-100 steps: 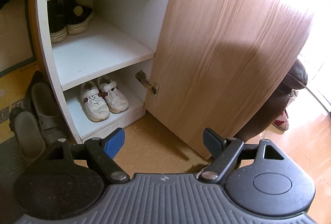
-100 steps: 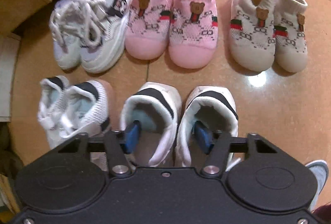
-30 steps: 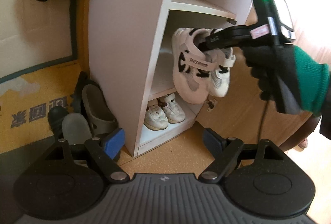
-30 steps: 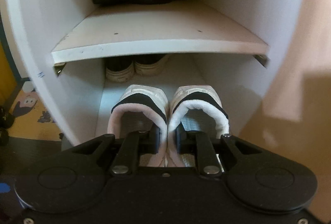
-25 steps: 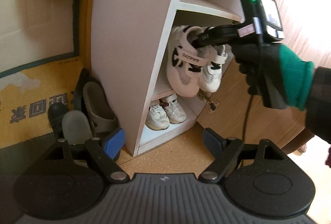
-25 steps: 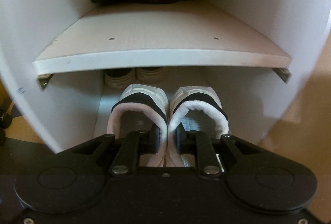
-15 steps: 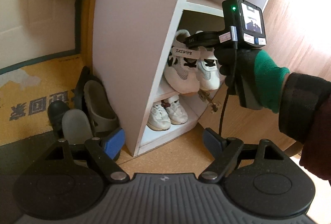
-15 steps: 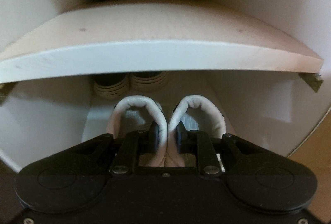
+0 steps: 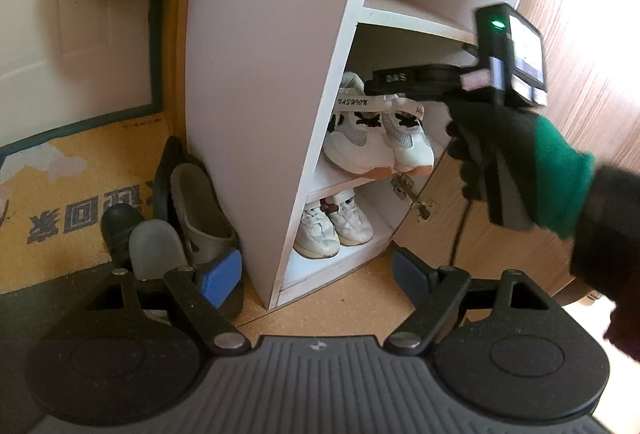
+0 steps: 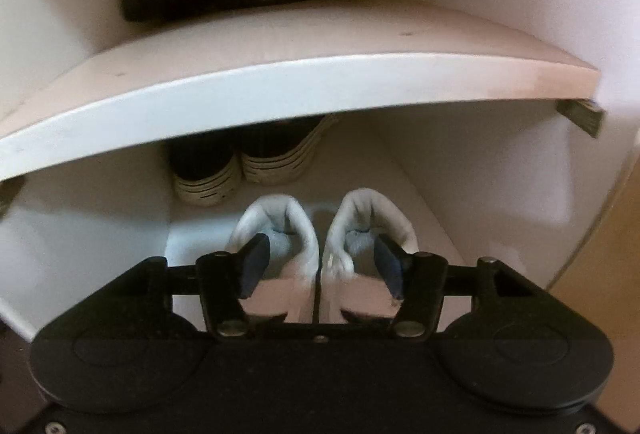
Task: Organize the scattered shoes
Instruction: 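Set the sneakers on the second shelf with the right tool and open, then withdraw the open right tool from the cabinet back over the shoe rows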
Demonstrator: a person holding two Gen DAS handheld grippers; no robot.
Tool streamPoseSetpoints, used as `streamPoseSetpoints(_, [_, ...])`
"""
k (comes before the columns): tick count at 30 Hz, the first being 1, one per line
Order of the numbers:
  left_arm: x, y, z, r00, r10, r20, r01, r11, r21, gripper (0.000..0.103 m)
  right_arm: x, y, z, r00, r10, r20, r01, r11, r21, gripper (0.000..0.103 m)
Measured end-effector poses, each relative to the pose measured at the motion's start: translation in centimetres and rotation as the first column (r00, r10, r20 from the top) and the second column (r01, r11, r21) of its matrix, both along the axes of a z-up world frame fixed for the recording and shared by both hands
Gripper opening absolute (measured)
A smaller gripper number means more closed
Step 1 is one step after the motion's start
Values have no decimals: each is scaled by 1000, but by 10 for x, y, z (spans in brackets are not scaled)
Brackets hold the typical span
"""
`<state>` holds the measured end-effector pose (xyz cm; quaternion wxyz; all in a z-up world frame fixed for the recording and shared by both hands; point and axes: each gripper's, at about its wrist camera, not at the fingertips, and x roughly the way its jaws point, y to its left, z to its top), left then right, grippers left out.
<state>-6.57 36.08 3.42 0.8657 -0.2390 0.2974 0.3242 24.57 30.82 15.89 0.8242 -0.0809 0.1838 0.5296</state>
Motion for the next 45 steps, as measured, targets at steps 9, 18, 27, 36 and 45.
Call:
streamPoseSetpoints(9, [1, -5, 2, 1000, -8, 9, 8, 1000, 4, 83, -30, -52, -26, 999, 21, -46, -20, 1000, 20, 78])
streamPoseSetpoints(18, [5, -9, 1, 1000, -11, -4, 11, 1000, 25, 83, -26, -52, -53, 997, -25, -76, 24, 1000, -9, 80])
streamPoseSetpoints(27, [7, -10, 0, 1000, -12, -11, 12, 1000, 29, 83, -7, -44, -59, 994, -45, -100, 49, 998, 34, 80])
streamPoseSetpoints(36, [5, -17, 13, 1000, -21, 24, 18, 995, 100, 83, -4, -40, -52, 991, -43, -123, 50, 997, 54, 80])
streamPoseSetpoints(45, [5, -29, 24, 998, -55, 44, 49, 992, 113, 83, -17, -106, -64, 980, -85, -181, 93, 995, 37, 80])
